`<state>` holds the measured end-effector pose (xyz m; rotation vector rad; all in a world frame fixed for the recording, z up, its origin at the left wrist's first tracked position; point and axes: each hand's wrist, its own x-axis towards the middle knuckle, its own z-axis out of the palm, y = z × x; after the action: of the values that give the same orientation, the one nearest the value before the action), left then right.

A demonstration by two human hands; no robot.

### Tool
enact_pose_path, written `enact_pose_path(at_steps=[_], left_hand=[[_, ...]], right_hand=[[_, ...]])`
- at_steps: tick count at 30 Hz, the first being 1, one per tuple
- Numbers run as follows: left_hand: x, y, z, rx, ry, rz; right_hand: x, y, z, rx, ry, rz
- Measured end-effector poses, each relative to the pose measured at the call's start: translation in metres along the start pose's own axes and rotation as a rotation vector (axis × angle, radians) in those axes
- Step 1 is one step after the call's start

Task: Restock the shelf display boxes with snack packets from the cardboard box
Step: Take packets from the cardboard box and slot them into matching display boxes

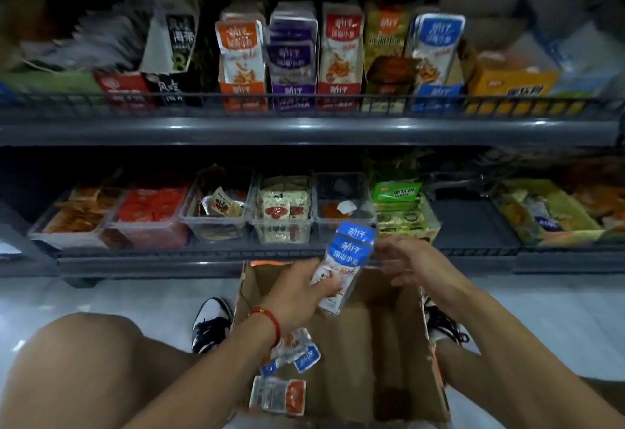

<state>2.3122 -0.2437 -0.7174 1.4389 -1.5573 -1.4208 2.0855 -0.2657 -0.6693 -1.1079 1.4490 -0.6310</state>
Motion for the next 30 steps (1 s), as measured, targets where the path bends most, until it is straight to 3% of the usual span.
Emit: enact_pose_path(at_steps=[3, 5, 7, 9, 14, 18, 30], left_hand=[[0.002, 0.038, -0.009, -0.126, -0.064, -0.009], [0.005, 0.060, -0.015, -0.097, -0.118, 0.040], [0.009, 0.081, -0.020, -0.055, -0.134, 0.100], [0.019, 0.099, -0.023, -0.042, -0.106, 0.130], [0.039, 0.137, -0.033, -0.062, -0.183, 0.201], [0.048, 0.146, -0.034, -0.151, -0.223, 0.211], [0.062, 0.144, -0.025, -0.298, -0.345, 0.190]], right_hand=[[-0.023, -0.046, -0.008, -0.098, -0.078, -0.354], [-0.028, -0.067, -0.012, -0.308, -0.090, -0.453], [-0.027, -0.085, -0.016, -0.512, 0.000, -0.537], [-0.024, -0.099, -0.021, -0.547, 0.066, -0.598], [-0.016, -0.129, -0.051, -0.340, 0.064, -0.554], [-0.016, -0.146, -0.075, -0.256, -0.046, -0.462], [-0.013, -0.163, -0.095, -0.373, -0.110, -0.380]])
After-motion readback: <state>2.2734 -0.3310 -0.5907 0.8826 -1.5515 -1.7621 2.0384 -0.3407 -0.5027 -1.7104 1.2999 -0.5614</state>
